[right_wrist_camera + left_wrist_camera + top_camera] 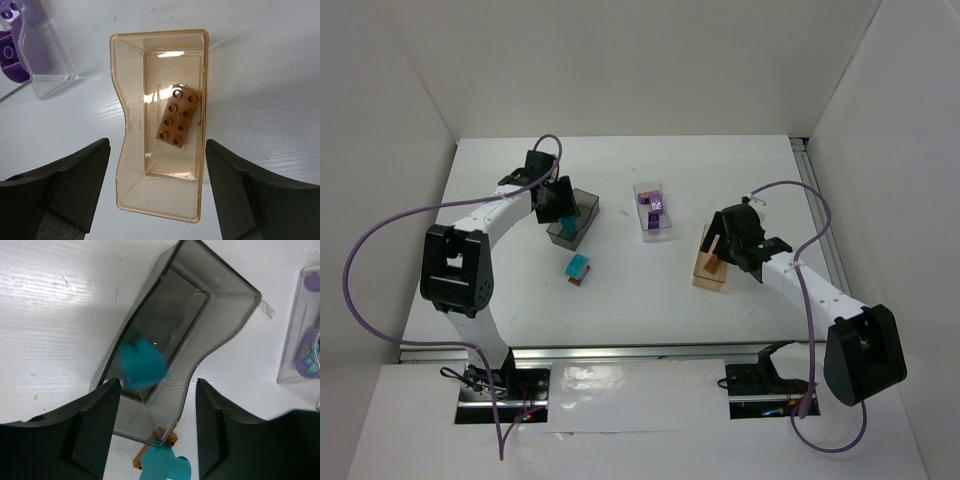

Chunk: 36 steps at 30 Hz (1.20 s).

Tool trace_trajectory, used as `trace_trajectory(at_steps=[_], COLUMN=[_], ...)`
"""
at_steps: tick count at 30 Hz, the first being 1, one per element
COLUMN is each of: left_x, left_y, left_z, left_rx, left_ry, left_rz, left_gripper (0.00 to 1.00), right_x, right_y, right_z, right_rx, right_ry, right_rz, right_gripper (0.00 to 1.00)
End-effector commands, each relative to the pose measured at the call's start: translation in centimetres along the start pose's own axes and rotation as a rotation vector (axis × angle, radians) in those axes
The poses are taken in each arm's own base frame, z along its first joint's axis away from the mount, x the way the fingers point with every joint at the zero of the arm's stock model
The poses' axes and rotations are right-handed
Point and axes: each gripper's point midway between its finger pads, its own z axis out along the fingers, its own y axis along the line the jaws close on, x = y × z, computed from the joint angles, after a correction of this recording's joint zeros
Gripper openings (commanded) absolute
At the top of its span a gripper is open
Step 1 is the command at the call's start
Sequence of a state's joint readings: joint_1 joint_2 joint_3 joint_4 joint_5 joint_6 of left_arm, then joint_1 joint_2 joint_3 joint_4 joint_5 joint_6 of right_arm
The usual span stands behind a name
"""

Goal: Sort the legos into containers by color

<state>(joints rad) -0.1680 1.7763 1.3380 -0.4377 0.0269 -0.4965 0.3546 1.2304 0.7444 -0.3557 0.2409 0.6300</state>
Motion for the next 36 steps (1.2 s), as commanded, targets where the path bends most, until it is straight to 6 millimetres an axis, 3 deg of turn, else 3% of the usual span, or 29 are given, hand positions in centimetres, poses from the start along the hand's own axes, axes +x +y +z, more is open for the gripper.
trace_trajectory(at_steps=[1,3,4,6,7,8,9,11,12,13,16,21,26,34,36], left_x=[-2.7,-2.7,-3.5,-3.3,-2.5,-2.5,-0.5,1.3,2.5,5.2,7.9,9.3,12.1,13.1,13.2], left_y=[-0.9,-0.9,-1.7,-1.4,-1.7,-2.2,-2.2,-3.0,-2.7,-2.7,-2.6,-2.5,-2.7,-2.6,-2.4], left_z=[-1.1,-2.0,-3.8,-5.6,-6.2,-8.3,-8.4,-9.7,-9.6,-8.9,-8.8,-8.3,-6.5,-4.7,-4.5], left_rx=[0.002,0.005,0.021,0.015,0.024,0.037,0.038,0.100,0.108,0.115,0.093,0.062,0.053,-0.030,-0.042], left_ry=[-0.061,-0.068,-0.116,-0.132,-0.131,-0.166,-0.134,-0.122,-0.090,-0.015,0.034,0.071,0.205,0.216,0.220], left_rz=[-0.010,0.001,0.011,0.023,0.034,0.073,0.107,0.185,0.202,0.234,0.275,0.292,0.316,0.320,0.322], left_gripper=[0.69,0.81,0.85,0.85,0.84,0.82,0.82,0.88,0.94,1.00,1.00,1.00,1.00,0.71,0.59], right_x=[-3.3,-4.4,-4.5,-4.5,-4.9,-4.2,-4.3,-3.3,-2.9,-3.2,-2.5,-2.0,-2.3,-2.2,-2.4], right_y=[1.6,2.2,2.7,3.7,4.4,4.9,5.6,6.2,6.4,6.5,7.3,7.6,7.8,7.6,7.7], right_z=[-2.2,-3.3,-3.6,-4.5,-4.9,-5.1,-5.5,-5.6,-5.5,-5.4,-4.9,-4.8,-5.3,-5.3,-5.5], right_rx=[-0.039,-0.060,-0.071,-0.100,-0.113,-0.126,-0.145,-0.153,-0.153,-0.153,-0.161,-0.163,-0.163,-0.157,-0.163], right_ry=[-0.106,-0.138,-0.139,-0.142,-0.157,-0.141,-0.147,-0.127,-0.118,-0.131,-0.115,-0.107,-0.123,-0.116,-0.123], right_rz=[0.004,0.000,-0.007,-0.045,-0.048,-0.079,-0.085,-0.116,-0.125,-0.121,-0.118,-0.124,-0.115,-0.109,-0.106], right_gripper=[0.85,0.85,0.85,0.85,0.85,0.86,0.86,0.88,0.88,0.88,0.89,0.90,0.90,0.90,0.90])
